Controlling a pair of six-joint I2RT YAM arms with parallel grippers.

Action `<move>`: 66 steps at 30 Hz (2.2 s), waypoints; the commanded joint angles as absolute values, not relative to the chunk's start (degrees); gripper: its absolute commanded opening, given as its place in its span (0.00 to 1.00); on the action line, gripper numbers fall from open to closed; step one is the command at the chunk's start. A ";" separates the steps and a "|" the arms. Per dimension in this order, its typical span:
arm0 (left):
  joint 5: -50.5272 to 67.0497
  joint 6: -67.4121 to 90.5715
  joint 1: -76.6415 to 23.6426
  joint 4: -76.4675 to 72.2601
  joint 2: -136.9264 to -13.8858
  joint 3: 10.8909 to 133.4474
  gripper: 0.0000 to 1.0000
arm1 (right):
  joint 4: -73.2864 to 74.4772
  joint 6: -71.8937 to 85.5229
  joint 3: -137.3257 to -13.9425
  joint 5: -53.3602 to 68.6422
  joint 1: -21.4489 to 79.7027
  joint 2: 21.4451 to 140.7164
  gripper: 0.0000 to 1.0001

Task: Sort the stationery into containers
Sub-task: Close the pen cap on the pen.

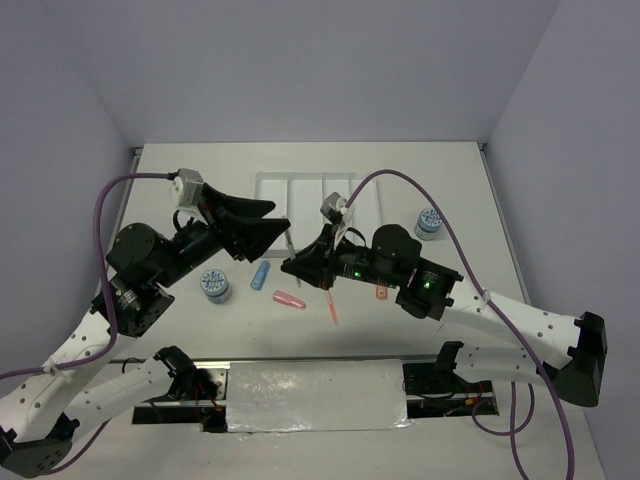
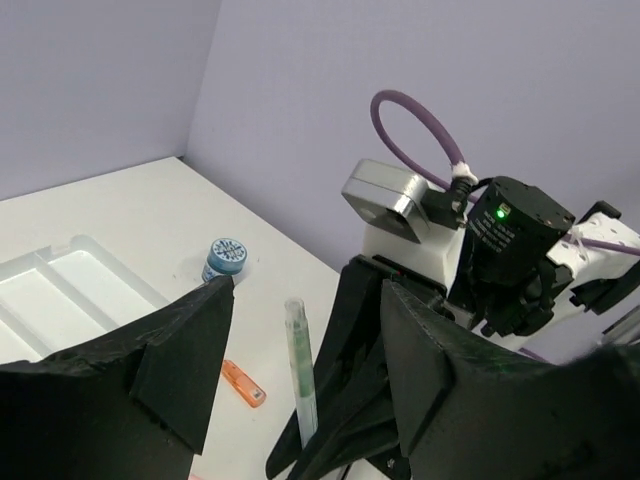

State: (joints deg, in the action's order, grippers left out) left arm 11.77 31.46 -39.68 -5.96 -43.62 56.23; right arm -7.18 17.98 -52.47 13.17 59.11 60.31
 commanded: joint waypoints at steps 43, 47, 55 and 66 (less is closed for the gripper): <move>15.03 37.70 -42.62 -9.23 -47.55 36.83 0.00 | -1.85 13.01 -88.85 13.18 52.03 73.65 0.00; 15.82 38.32 -43.77 -10.72 -48.16 34.98 0.00 | -0.26 11.87 -92.89 14.94 50.89 75.93 0.00; 11.52 34.55 -44.47 -2.56 -46.41 40.95 0.00 | 1.15 10.28 -88.61 13.99 50.54 76.91 0.00; -13.69 33.57 -44.38 17.22 -45.35 66.07 0.99 | -2.98 10.81 -65.08 14.42 52.82 70.14 0.00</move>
State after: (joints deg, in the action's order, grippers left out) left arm -7.97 33.17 -44.03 7.99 -45.41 59.13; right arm 8.40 9.58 -70.35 16.69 52.80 72.47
